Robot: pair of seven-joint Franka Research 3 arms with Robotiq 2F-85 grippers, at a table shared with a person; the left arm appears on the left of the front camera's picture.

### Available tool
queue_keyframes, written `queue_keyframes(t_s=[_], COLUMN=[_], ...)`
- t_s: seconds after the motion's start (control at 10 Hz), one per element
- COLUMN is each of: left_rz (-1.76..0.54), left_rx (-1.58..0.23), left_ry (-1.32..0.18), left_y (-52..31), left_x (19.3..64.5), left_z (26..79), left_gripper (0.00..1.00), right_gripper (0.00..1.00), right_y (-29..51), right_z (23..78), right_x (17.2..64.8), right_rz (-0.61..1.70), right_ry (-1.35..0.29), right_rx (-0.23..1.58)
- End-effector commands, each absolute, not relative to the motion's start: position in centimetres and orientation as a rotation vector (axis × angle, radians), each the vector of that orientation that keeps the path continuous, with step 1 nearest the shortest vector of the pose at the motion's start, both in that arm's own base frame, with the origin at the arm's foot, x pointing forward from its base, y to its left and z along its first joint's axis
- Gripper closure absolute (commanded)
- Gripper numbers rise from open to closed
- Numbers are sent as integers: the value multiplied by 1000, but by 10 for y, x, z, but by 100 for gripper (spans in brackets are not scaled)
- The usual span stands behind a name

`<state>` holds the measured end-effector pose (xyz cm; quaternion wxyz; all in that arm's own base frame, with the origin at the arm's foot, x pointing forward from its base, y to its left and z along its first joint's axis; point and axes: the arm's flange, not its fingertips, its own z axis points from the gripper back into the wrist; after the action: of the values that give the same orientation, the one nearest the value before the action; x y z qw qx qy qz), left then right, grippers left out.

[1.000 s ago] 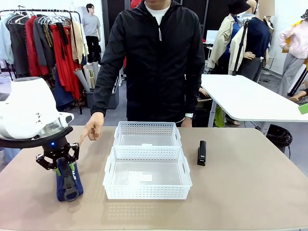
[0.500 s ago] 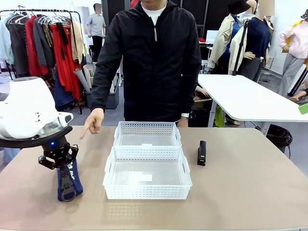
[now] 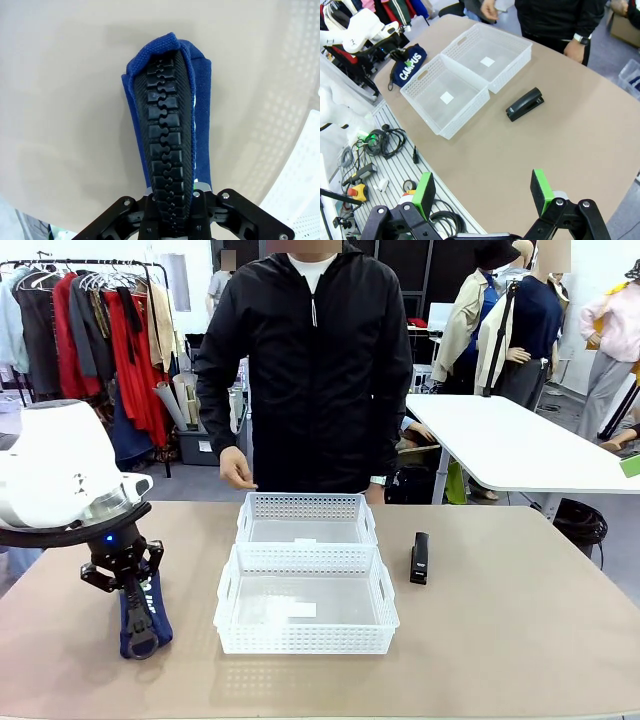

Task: Distribute items into two baskets.
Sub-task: Pick up the Pencil pouch that the person points to.

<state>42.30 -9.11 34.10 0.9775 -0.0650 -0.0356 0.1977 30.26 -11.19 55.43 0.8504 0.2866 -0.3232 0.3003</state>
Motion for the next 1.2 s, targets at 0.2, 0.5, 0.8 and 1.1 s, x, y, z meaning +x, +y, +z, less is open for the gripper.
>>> queue_keyframes(t_s=[0.2,0.5,0.8,1.1], left_rz=[362,105,-106,-369], left_rx=[-116,-123,-59,-43], left_ry=[-38,12,32,48], left_y=[-91,-98,-94,-79], left_x=[428,437,448,456], left_z=[354,403,460,499], left_gripper=[100,100,100,100], right_gripper=[0,0,0,0], right_y=[-112,-112,-112,-112], right_z=[556,556,556,556], right_x=[303,303,303,303], right_rz=[645,645,645,645], right_ry=[-690,-690,-690,-690], right_rx=[611,611,611,611])
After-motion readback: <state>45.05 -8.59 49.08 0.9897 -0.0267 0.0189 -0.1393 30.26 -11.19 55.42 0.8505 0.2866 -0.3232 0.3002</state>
